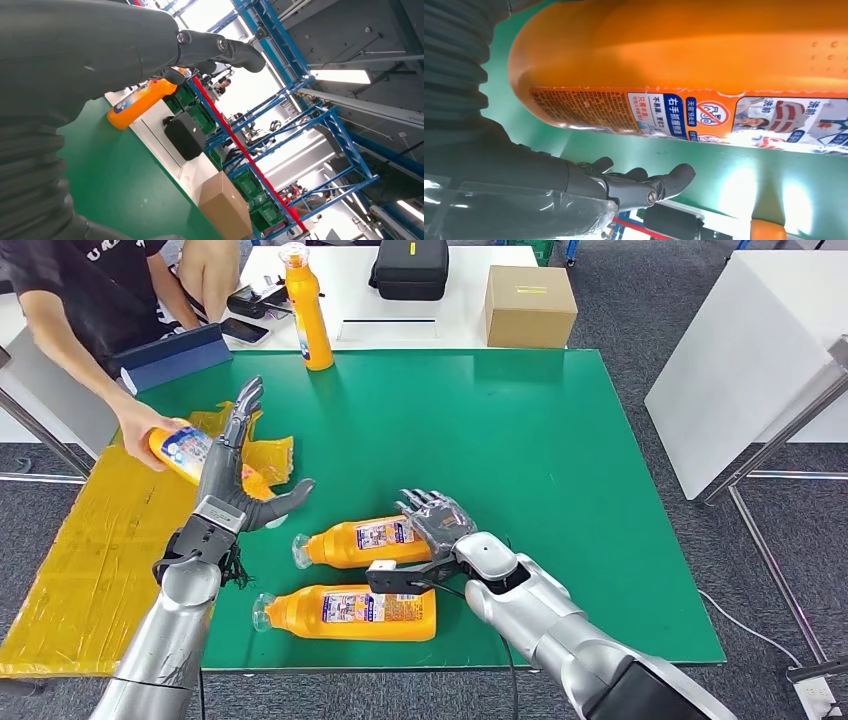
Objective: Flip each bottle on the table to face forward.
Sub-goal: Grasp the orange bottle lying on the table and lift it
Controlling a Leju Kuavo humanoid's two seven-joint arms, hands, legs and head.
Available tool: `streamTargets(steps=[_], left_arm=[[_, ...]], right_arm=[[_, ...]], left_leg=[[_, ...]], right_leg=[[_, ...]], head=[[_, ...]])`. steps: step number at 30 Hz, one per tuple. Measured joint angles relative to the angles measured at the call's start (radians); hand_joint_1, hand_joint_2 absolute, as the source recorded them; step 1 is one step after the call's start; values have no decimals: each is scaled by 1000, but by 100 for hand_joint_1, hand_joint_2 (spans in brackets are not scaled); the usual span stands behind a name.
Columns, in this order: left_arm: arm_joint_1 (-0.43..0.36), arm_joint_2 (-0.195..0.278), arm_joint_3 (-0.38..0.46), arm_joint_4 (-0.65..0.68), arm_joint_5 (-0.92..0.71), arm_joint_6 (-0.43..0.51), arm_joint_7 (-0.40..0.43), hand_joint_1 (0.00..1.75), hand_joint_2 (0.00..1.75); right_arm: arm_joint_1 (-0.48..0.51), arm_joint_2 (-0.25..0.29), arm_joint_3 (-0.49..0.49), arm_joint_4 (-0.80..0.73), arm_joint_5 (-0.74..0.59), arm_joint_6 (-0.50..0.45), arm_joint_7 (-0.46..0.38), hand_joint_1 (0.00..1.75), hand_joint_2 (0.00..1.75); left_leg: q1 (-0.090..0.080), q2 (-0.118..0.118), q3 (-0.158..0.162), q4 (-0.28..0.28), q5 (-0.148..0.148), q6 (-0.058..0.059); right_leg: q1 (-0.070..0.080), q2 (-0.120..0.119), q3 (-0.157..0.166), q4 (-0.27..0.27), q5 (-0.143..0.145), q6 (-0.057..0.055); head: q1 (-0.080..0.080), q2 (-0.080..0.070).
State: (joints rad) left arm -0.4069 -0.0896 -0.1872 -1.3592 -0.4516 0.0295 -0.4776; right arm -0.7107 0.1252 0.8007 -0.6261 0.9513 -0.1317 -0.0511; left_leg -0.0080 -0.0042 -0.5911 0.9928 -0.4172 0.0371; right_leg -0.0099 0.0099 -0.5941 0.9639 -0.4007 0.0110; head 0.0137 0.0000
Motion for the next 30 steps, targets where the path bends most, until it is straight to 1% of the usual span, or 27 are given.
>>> streamTargets(steps=[1, 2, 5, 6, 7, 8, 11, 12, 15, 22, 24, 25, 27, 28, 29, 30], left_arm=[[0, 0, 0, 1, 1, 1, 0, 0, 175], [0, 0, 0, 1, 2, 3, -1, 0, 175], [1, 0, 1, 5, 3, 6, -3, 0, 175], [2, 0, 2, 6, 4, 7, -4, 0, 175], [2, 0, 2, 7, 4, 7, -4, 0, 175], [2, 0, 3, 7, 4, 8, -4, 0, 175], [1, 0, 3, 8, 4, 9, -5, 0, 175], [1, 0, 3, 8, 4, 9, -5, 0, 175], [1, 0, 4, 8, 4, 10, -5, 0, 175], [1, -2, 4, 8, 4, 9, -5, 0, 175], [1, -2, 4, 9, 4, 9, -5, 0, 175], [1, -2, 4, 9, 4, 9, -5, 0, 175], [1, -2, 4, 8, 4, 9, -4, 0, 175], [1, -2, 4, 8, 4, 9, -4, 0, 175], [1, -2, 4, 8, 5, 9, -3, 0, 175], [1, -2, 4, 8, 5, 9, -2, 0, 175]], right_arm=[[0, 0, 1, 2, 0, 0, 0, 0, 175], [-1, 1, 1, 4, 0, 0, 0, 7, 175], [-2, 4, 2, 12, -4, 5, -3, 62, 175], [-2, 6, 2, 15, -7, 8, -5, 73, 175], [-3, 9, 2, 18, -11, 13, -7, 75, 175], [-3, 10, 3, 21, -15, 18, -9, 86, 175], [-4, 15, 3, 30, -23, 27, -12, 132, 175], [-6, 17, 3, 33, -26, 30, -13, 139, 175], [-13, 21, 4, 43, -41, 45, -18, 144, 175], [-22, 27, 4, 63, -70, 67, -20, 145, 175], [-24, 29, 3, 67, -72, 68, -20, 140, 175], [-25, 30, 3, 69, -73, 69, -20, 111, 175], [-27, 31, 3, 73, -74, 74, -18, 41, 175], [-27, 31, 3, 76, -75, 77, -17, 9, 175], [-27, 32, 3, 78, -75, 78, -15, 3, 175], [-26, 32, 4, 80, -75, 80, -13, 2, 175]], left_leg=[[0, 0, 0, 0, 0, 0], [0, 0, 0, 0, 0, 0], [0, 0, 0, 0, 0, 0], [0, 0, 0, 0, 0, 0], [0, 0, 0, 0, 0, 0], [0, 0, 0, 0, 0, 0], [0, 0, 0, 0, 0, 0], [0, 0, 0, 0, 0, 0], [0, 0, 0, 0, 0, 0], [0, 0, 1, 0, 0, 0], [0, 0, 1, 0, 0, 0], [0, 0, 1, 0, 0, 0], [0, 0, 1, 0, 0, 0], [0, 0, 2, 0, 0, 0], [0, 0, 2, 0, 0, 0], [0, 0, 2, 0, 0, 0]], right_leg=[[0, 0, 0, 0, 0, 0], [0, 0, 0, 0, 0, 0], [0, 0, 0, 0, 0, 0], [0, 0, 0, 0, 0, 0], [0, 0, 0, 0, 0, 0], [0, 0, 0, 0, 0, 0], [0, 0, 0, 0, 0, 0], [0, 0, 0, 0, 0, 0], [0, 0, 0, 0, 0, 0], [0, 0, 0, 0, 0, 0], [0, 0, 0, 0, 0, 0], [0, 0, 0, 0, 0, 0], [0, 0, 1, 0, 0, 0], [0, 0, 1, 0, 0, 0], [0, 0, 2, 0, 0, 0], [0, 0, 2, 0, 0, 0]], head=[[0, 0], [0, 0], [0, 0], [0, 0], [0, 0], [0, 0], [0, 0], [0, 0], [0, 0], [0, 0], [0, 0], [0, 0], [0, 0], [0, 0], [0, 0], [0, 0]])
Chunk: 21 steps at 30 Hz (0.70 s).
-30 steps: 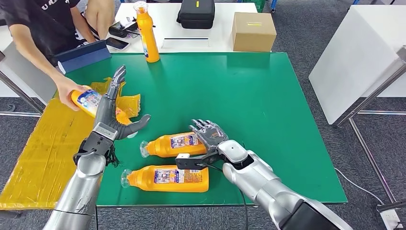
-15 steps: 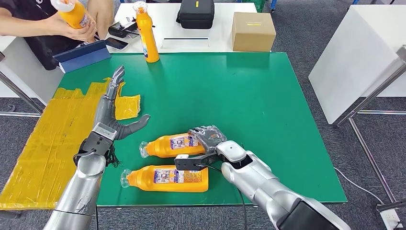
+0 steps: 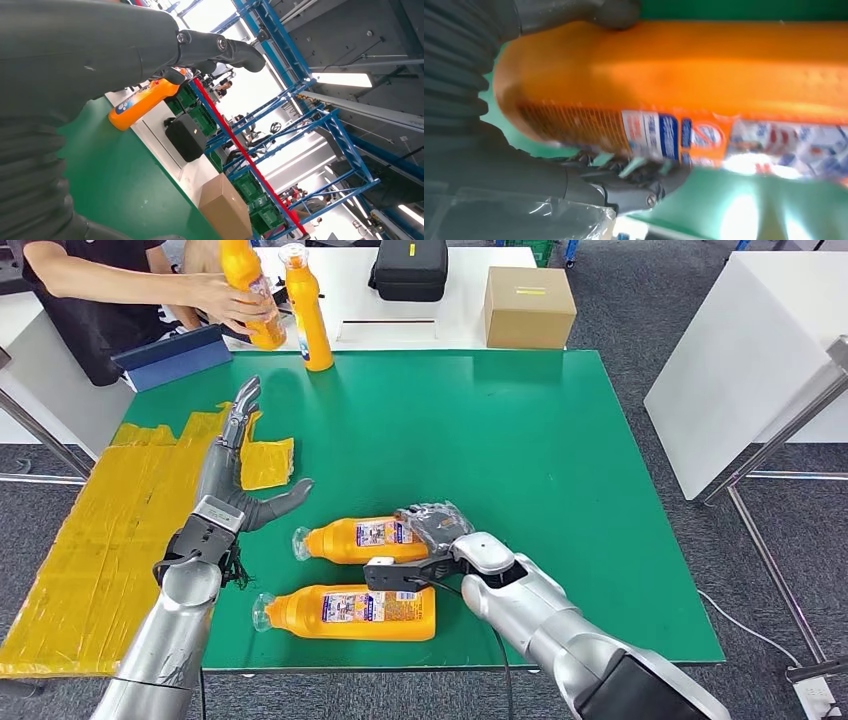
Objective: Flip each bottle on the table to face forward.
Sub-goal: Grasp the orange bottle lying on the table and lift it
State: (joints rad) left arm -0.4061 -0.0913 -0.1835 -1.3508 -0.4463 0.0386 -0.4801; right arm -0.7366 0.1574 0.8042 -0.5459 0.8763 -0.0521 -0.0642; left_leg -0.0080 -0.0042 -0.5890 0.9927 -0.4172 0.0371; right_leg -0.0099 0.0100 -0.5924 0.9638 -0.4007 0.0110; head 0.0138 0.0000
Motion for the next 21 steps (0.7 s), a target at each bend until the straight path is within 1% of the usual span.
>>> streamTargets(steps=[14, 15, 16, 18, 19, 20, 21], left_arm=[[1, 0, 0, 0, 3, -2, 9, 0, 175], [1, 0, 0, -1, 3, -3, 10, 0, 175], [1, 0, 0, -1, 3, -3, 10, 0, 175], [2, 0, 0, -1, 4, -4, 12, 0, 175], [2, 0, 0, -1, 5, -4, 12, 0, 175], [2, 0, 0, -2, 6, -4, 13, 0, 175], [3, 0, 0, -3, 6, -5, 14, 0, 175]], right_arm=[[7, 10, 0, 23, -3, 0, 22, 0, 175], [7, 11, 0, 25, -3, 0, 25, 6, 175], [7, 12, 0, 27, -3, 0, 27, 42, 175], [7, 15, 0, 30, -2, 0, 29, 126, 175], [8, 15, 0, 31, -2, 0, 30, 163, 175], [8, 16, 0, 33, -2, -1, 31, 169, 175], [8, 16, 0, 34, -1, -2, 32, 171, 175]], left_leg=[[0, 0, 0, 0, 0, 0], [0, 0, 0, 0, 0, 0], [0, 0, 1, 0, 0, 0], [0, 0, 1, 0, 0, 0], [0, 0, 1, 0, 0, 0], [0, 0, 1, 0, 0, 0], [0, 0, 1, 0, 0, 0]], right_leg=[[0, 0, 0, 0, 0, 0], [0, 0, 0, 0, 0, 0], [0, 0, 0, 0, 0, 0], [0, 0, 0, 0, 0, 0], [0, 0, 0, 0, 0, 0], [0, 0, 1, 0, 0, 0], [0, 0, 1, 0, 0, 0]], head=[[0, 0], [0, 0], [0, 0], [0, 0], [0, 0], [0, 0], [0, 0]])
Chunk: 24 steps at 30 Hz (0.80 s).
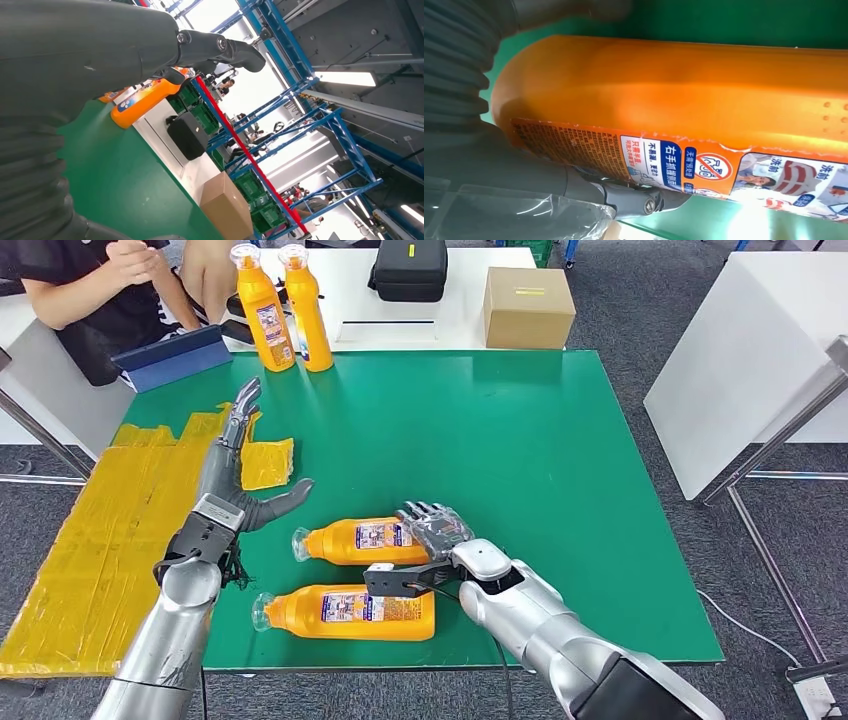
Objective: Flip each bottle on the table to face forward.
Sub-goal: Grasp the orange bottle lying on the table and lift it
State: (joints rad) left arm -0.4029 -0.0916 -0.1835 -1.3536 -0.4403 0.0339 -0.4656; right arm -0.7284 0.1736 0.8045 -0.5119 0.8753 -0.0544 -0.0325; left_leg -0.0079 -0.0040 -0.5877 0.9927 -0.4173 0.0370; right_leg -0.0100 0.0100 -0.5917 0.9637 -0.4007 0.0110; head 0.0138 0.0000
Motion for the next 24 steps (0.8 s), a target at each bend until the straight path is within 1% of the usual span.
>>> streamTargets(steps=[3, 14, 16, 20, 24], left_arm=[[3, 0, 0, -6, 1, -1, 5, 0, 175], [15, 0, 0, -34, 3, -1, 17, 0, 175], [17, 0, 0, -39, 3, -1, 20, 0, 175], [29, 0, 0, -55, 3, 4, 25, 0, 175], [51, 0, 3, -71, 16, 8, 28, 0, 175]], right_arm=[[1, 2, 0, 2, 0, -4, 3, 175, 175], [4, 4, 0, 2, 4, -32, 18, 175, 175], [9, 4, -1, 1, 11, -69, 22, 175, 175], [38, 0, -8, -24, 37, -181, 42, 175, 175], [87, -16, -58, -128, 21, -298, 25, 175, 175]], left_leg=[[0, 0, 0, 0, 0, 0], [0, 0, 1, 0, 0, 0], [0, 0, 1, 0, 0, 0], [0, 0, 0, 0, 0, 0], [0, 0, -1, 0, 0, 0]], right_leg=[[0, 0, 0, 0, 0, 0], [0, 0, 1, 0, 0, 0], [0, 0, 1, 0, 0, 0], [0, 0, 1, 0, 0, 0], [0, 0, 0, 0, 0, 0]], head=[[0, 0], [0, 0], [0, 0], [0, 0], [0, 0]])
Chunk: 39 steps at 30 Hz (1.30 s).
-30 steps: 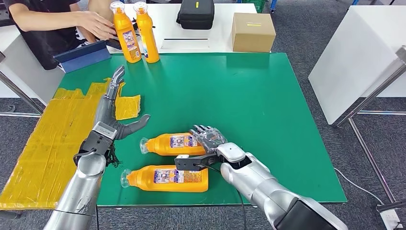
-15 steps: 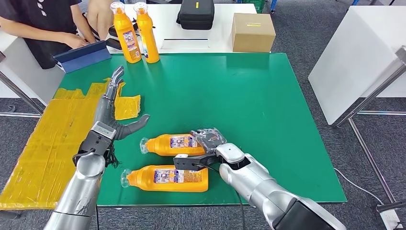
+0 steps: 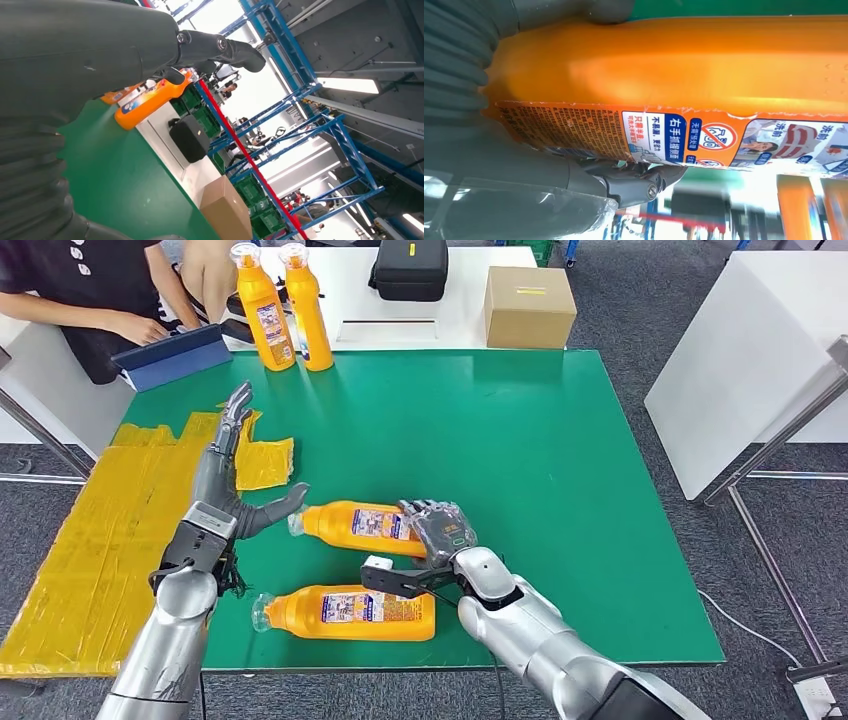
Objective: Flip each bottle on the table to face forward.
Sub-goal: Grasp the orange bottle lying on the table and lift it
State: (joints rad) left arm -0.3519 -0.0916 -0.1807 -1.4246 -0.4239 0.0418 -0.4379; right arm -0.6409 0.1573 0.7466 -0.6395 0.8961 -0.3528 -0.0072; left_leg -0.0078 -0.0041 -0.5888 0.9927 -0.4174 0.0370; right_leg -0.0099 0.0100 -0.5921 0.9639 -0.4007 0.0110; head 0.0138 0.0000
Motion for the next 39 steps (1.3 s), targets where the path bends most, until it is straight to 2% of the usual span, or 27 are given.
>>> streamTargets(steps=[6, 12, 16, 20, 23, 29, 35, 39], left_arm=[[10, 0, 6, -2, 35, -16, 1, 0, 175], [-4, 0, 15, 11, 102, -64, 42, 0, 175], [-23, -3, 15, 32, 156, -101, 65, 0, 175], [-53, -17, 7, 59, 231, -113, 94, 0, 175], [-80, -29, -4, 78, 280, -106, 117, 0, 175], [-101, -39, -13, 101, 303, -109, 128, 0, 175], [-148, -49, -55, 151, 438, -216, 195, 0, 175], [-193, -55, -98, 189, 464, -230, 221, 0, 175]], right_arm=[[45, -18, -81, -141, -68, -47, -64, 175, 175], [120, -18, -208, -301, -290, -150, -209, 175, 175], [146, -8, -288, -353, -457, -165, -333, 175, 175], [145, 24, -344, -337, -612, -174, -480, 175, 175], [134, 52, -373, -298, -677, -198, -559, 175, 175], [123, 75, -396, -255, -702, -205, -583, 175, 175], [69, 110, -398, -175, -751, -190, -674, 175, 175], [23, 138, -377, -114, -729, -186, -686, 175, 175]], left_leg=[[0, 0, -1, 0, 0, 0], [0, 0, -1, 0, 0, 0], [0, 0, -2, 0, 0, 0], [0, 0, -2, 0, 0, 0], [0, 0, -2, 0, 0, 0], [0, 0, -2, 0, 0, 0], [0, 0, -3, 0, 0, 0], [0, 0, -3, 0, 0, 0]], right_leg=[[0, 0, -1, 0, 0, 0], [0, 0, -1, 0, 0, 0], [0, 0, -2, 0, 0, 0], [0, 0, -2, 0, 0, 0], [0, 0, -2, 0, 0, 0], [0, 0, -2, 0, 0, 0], [0, 0, -3, 0, 0, 0], [0, 0, -3, 0, 0, 0]], head=[[0, 0], [0, 0], [0, 0], [0, 0], [0, 0], [0, 0], [0, 0], [0, 0]])
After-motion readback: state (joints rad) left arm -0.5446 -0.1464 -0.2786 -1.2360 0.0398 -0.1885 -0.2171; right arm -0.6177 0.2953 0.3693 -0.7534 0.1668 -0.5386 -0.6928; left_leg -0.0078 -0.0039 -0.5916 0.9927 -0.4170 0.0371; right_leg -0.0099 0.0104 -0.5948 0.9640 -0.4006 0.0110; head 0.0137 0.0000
